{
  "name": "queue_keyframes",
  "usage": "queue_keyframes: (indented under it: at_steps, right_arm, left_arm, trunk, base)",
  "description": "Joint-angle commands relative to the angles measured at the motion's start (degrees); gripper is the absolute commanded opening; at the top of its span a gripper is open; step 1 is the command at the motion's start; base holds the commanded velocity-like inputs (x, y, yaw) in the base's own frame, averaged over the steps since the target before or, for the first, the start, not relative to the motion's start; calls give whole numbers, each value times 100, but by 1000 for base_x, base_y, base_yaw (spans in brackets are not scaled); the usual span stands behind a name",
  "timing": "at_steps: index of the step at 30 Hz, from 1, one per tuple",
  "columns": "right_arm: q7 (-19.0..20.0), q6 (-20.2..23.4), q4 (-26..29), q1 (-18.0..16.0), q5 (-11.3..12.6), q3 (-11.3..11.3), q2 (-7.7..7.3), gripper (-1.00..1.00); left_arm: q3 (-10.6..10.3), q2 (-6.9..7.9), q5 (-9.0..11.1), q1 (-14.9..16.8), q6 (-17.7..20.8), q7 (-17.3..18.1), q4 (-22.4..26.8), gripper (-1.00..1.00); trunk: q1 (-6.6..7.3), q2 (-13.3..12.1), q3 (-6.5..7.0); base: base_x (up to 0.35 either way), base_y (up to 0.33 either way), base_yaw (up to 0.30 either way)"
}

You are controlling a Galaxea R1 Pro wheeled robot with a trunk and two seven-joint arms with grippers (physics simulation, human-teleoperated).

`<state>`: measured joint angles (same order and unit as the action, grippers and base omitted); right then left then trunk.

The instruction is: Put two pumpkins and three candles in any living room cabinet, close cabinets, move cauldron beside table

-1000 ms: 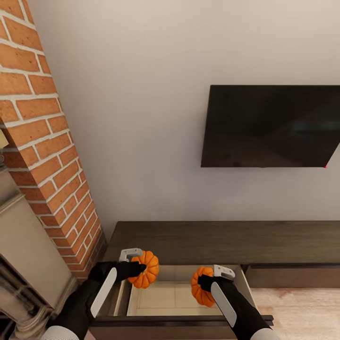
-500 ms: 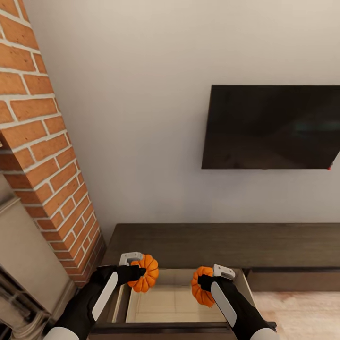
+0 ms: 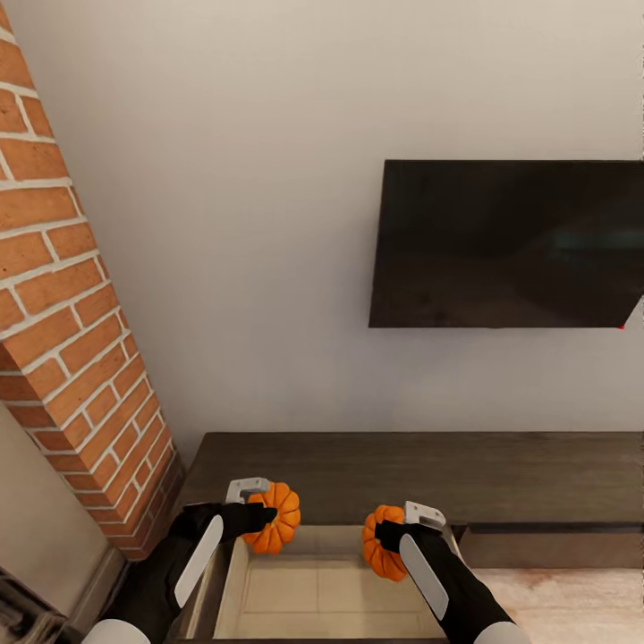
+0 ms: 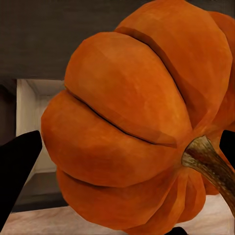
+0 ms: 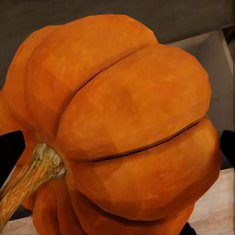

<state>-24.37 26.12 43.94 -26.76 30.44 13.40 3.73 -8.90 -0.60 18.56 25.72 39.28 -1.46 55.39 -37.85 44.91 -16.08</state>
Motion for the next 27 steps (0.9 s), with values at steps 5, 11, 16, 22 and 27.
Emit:
queue_keyframes:
  at_steps: [5, 11, 16, 22, 27]
  right_arm:
    - [-59, 7, 9, -5, 59, 23, -2, -100]
    - [-55, 3, 9, -5, 59, 23, -4, -100]
    - [-41, -1, 9, -5, 65, 23, -4, -100]
    - [-3, -17, 9, -5, 74, 17, -4, -100]
    - [27, -40, 9, -5, 96, 14, -4, -100]
  left_arm:
    - [2, -1, 35, 3, 28, -12, 7, -100]
    - [2, 2, 45, 5, 28, -13, 7, -100]
    - [2, 7, 47, 3, 28, -12, 7, -100]
    - [7, 15, 43, 5, 28, -16, 7, -100]
    - [10, 6, 42, 6, -1, -16, 7, -100]
  trunk:
    - [-2, 7, -8]
    - [-2, 7, -8]
    - [-2, 7, -8]
    - [-24, 47, -26]
    - [-46, 87, -44]
  base:
    - [122, -46, 0]
    - [72, -4, 0]
    - [25, 0, 0]
    - [3, 0, 0]
    - [0, 0, 0]
